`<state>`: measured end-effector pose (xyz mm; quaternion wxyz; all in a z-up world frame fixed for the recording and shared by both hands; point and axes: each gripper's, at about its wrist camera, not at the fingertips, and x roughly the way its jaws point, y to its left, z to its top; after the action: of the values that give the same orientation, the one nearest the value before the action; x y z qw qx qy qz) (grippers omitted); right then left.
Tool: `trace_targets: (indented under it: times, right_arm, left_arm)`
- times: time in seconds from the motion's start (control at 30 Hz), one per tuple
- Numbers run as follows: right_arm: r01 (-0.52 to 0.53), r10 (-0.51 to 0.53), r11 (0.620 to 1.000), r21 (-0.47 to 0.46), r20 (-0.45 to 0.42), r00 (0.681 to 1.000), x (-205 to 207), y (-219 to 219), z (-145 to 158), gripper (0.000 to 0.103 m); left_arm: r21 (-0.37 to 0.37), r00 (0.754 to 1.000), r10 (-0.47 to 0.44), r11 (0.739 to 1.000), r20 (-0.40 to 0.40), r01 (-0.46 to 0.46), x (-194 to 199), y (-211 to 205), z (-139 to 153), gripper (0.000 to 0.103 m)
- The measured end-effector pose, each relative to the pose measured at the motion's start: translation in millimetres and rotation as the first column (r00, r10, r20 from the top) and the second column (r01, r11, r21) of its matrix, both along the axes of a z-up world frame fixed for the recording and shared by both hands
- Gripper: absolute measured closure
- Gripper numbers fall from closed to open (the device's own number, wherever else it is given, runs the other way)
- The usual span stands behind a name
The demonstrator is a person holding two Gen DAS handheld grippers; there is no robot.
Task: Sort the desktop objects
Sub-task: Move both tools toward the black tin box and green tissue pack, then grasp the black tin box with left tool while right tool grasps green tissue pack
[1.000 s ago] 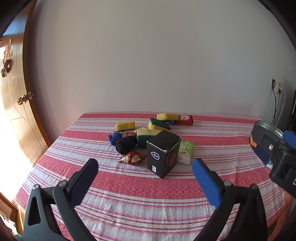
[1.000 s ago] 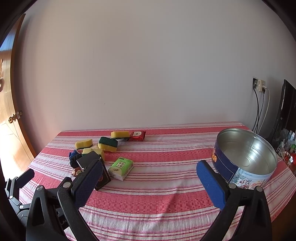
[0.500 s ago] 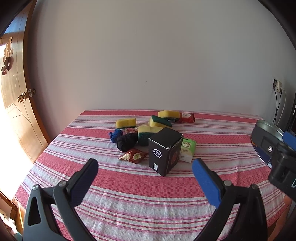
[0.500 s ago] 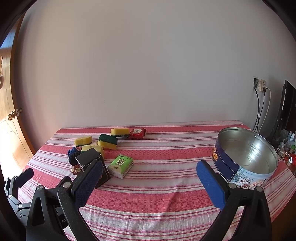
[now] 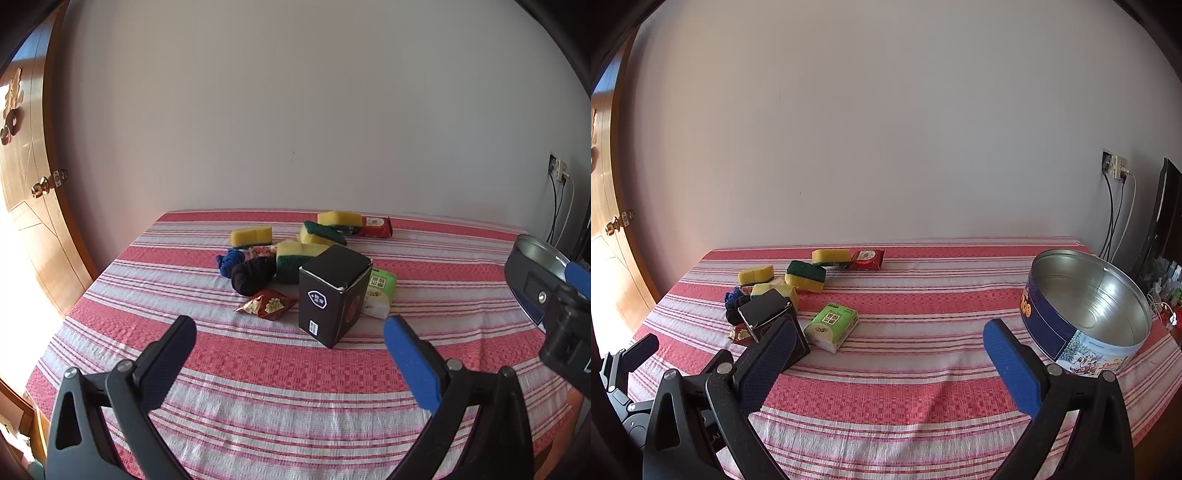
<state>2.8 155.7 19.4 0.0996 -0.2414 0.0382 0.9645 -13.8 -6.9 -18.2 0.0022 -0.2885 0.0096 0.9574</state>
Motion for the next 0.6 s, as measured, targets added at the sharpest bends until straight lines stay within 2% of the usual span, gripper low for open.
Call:
trace_targets:
  times: [0.23,0.33,0.43,0.6]
  right_arm:
    - [-0.03,0.03,1.0,0.006,0.013,0.999,-9,1,-10,0.0]
    - [-0.075,0.075,0.997,-0.019,0.018,0.997,-13,0,-16,0.0]
    - [-0.085,0.086,0.996,-0.024,0.038,0.996,-21,-2,-22,0.0]
    - [-0.075,0.076,0.997,-0.034,0.04,0.996,-24,6,-24,0.0]
  left_arm:
    - [-0.006,0.999,0.032,0.999,0.033,-0.032,-10,-22,-12,0.0]
    - [0.025,0.997,0.043,0.999,0.068,-0.045,-18,-32,-18,0.0]
    - [0.051,0.997,0.011,0.999,0.077,-0.015,-28,-30,-21,0.0]
    - [-0.026,0.996,-0.065,0.997,0.064,0.066,-52,4,-23,0.0]
